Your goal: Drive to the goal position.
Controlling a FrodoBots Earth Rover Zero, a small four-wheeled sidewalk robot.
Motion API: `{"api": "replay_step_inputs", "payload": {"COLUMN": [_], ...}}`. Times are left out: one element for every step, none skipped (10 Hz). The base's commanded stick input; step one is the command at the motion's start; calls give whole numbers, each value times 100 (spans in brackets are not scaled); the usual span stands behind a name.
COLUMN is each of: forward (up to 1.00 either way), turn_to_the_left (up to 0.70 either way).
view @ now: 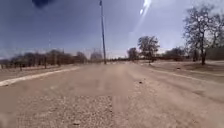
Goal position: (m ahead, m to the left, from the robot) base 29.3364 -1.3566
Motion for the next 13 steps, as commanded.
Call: {"api": "replay_step_inputs", "payload": {"forward": [100,100,100,100,100,100,100,100,100,100,100,100,100], "turn_to_the_left": [0,0,0,0,0,0,0,0,0,0,0,0,0]}}
